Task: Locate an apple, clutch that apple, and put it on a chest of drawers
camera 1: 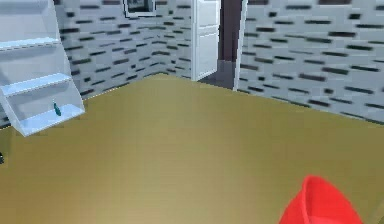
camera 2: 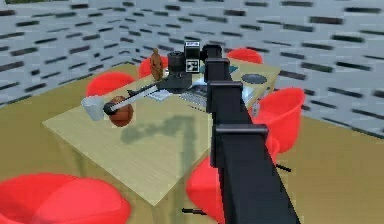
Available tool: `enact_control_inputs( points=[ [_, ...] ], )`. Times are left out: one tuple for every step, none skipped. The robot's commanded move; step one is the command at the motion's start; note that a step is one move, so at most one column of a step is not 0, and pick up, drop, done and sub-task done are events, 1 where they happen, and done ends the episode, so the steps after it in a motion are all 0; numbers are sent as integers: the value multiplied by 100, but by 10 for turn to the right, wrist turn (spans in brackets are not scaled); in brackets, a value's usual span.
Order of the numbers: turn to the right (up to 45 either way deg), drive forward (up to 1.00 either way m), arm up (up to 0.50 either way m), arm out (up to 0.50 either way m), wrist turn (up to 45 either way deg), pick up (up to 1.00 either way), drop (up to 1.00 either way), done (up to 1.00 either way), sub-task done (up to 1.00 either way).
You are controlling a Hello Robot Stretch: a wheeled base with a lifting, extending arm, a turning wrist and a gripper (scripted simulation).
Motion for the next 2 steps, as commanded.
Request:
enact_control_inputs(
  points=[
    [0, 0, 0, 0, -450, 0, 0, 0, 0],
    [0, 0, 0, 0, -180, 0, 0, 0, 0]
  ],
)
